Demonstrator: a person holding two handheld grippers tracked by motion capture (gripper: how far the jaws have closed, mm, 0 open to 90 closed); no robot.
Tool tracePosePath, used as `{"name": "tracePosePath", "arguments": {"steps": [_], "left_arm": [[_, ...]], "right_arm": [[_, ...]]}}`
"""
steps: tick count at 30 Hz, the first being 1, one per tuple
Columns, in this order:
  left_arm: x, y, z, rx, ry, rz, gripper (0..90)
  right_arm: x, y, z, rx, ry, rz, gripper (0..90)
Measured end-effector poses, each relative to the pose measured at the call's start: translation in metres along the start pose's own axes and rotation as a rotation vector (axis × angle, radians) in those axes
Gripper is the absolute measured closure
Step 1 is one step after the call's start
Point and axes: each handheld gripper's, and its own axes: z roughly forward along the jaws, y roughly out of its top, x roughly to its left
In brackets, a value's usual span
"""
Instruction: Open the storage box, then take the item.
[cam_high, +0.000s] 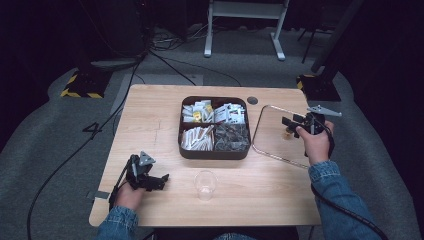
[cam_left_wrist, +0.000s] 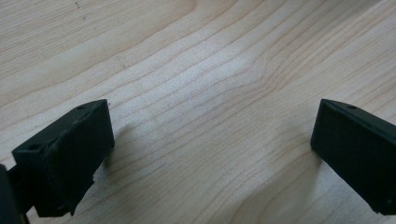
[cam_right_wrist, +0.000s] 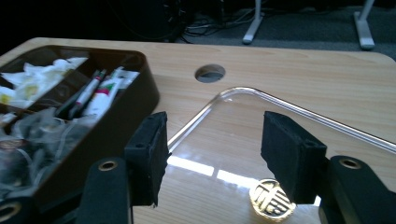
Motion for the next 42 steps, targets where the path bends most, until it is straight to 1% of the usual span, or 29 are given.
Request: {"name": "tracePosePath", "arguments": {"steps": [2, 3, 4, 6, 8, 9, 10, 11, 12, 14, 15, 16, 23, 24, 25, 26, 28, 29, 31, 32, 34, 36, 37, 42], "left_arm": [[0.000, 0.000, 0.000, -0.001, 0.001, 0.000, 0.0], [0.000, 0.000, 0.000, -0.002, 0.001, -0.006, 0.0], [0.000, 0.000, 0.000, -0.001, 0.002, -0.007, 0.0], [0.000, 0.000, 0.000, -0.002, 0.001, -0.007, 0.0], [0.000, 0.000, 0.000, -0.001, 0.002, -0.003, 0.0], [0.000, 0.000, 0.000, -0.001, 0.002, -0.003, 0.0], [0.000, 0.000, 0.000, -0.001, 0.002, -0.003, 0.0], [0.000, 0.000, 0.000, -0.001, 0.003, -0.004, 0.0], [0.000, 0.000, 0.000, -0.002, 0.001, -0.007, 0.0], [0.000, 0.000, 0.000, -0.002, 0.002, -0.006, 0.0], [0.000, 0.000, 0.000, -0.002, 0.002, -0.006, 0.0], [0.000, 0.000, 0.000, -0.002, 0.001, -0.007, 0.0], [-0.001, 0.000, 0.000, 0.002, 0.002, -0.008, 0.0], [-0.001, 0.000, 0.000, 0.002, 0.002, -0.008, 0.0], [-0.001, 0.000, 0.000, 0.001, 0.002, -0.011, 0.0], [-0.001, 0.000, 0.000, 0.001, 0.002, -0.011, 0.0], [-0.001, 0.000, 0.000, 0.001, 0.003, -0.008, 0.0], [-0.001, 0.000, 0.000, 0.002, 0.003, -0.008, 0.0], [-0.001, 0.000, 0.000, 0.002, 0.003, -0.008, 0.0], [-0.001, 0.000, 0.000, 0.002, 0.003, -0.008, 0.0], [-0.001, 0.000, 0.000, 0.002, 0.003, -0.008, 0.0], [-0.001, 0.000, 0.000, 0.001, 0.003, -0.013, 0.0], [-0.002, -0.001, 0.000, 0.001, 0.004, -0.021, 0.0], [-0.002, -0.001, 0.000, 0.001, 0.005, -0.020, 0.0]], "right_arm": [[0.008, 0.003, -0.003, -0.011, 0.017, -0.009, 41.4], [0.008, 0.003, -0.003, -0.011, 0.017, -0.009, 41.4], [0.016, 0.006, -0.006, -0.021, 0.035, -0.026, 41.1], [0.024, 0.008, -0.007, -0.026, 0.054, -0.046, 40.9], [0.032, 0.009, -0.007, -0.027, 0.075, -0.053, 40.7], [0.032, 0.009, -0.007, -0.027, 0.075, -0.053, 40.7], [0.036, 0.010, -0.007, -0.027, 0.085, -0.057, 40.7], [0.039, 0.010, -0.007, -0.025, 0.093, -0.063, 40.8], [0.047, 0.010, -0.006, -0.019, 0.108, -0.071, 40.7], [0.054, 0.010, -0.005, -0.010, 0.120, -0.079, 40.8], [0.054, 0.010, -0.005, -0.010, 0.120, -0.079, 40.8], [0.061, 0.010, -0.003, 0.000, 0.139, -0.085, 40.7], [0.085, 0.008, 0.006, 0.022, 0.199, -0.107, 40.7], [0.085, 0.008, 0.006, 0.022, 0.199, -0.107, 40.7], [0.093, 0.007, 0.010, 0.034, 0.213, -0.123, 40.7], [0.093, 0.007, 0.010, 0.034, 0.213, -0.123, 40.7], [0.100, 0.005, 0.014, 0.042, 0.232, -0.139, 40.7], [0.106, 0.004, 0.017, 0.048, 0.247, -0.150, 40.7], [0.109, 0.003, 0.019, 0.050, 0.254, -0.149, 40.7], [0.114, 0.001, 0.023, 0.061, 0.268, -0.163, 40.7], [0.118, -0.001, 0.028, 0.073, 0.273, -0.174, 40.7], [0.120, -0.003, 0.031, 0.079, 0.274, -0.180, 40.8], [0.122, -0.006, 0.036, 0.096, 0.279, -0.183, 41.3], [0.128, -0.012, 0.047, 0.126, 0.292, -0.197, 44.3]]}}
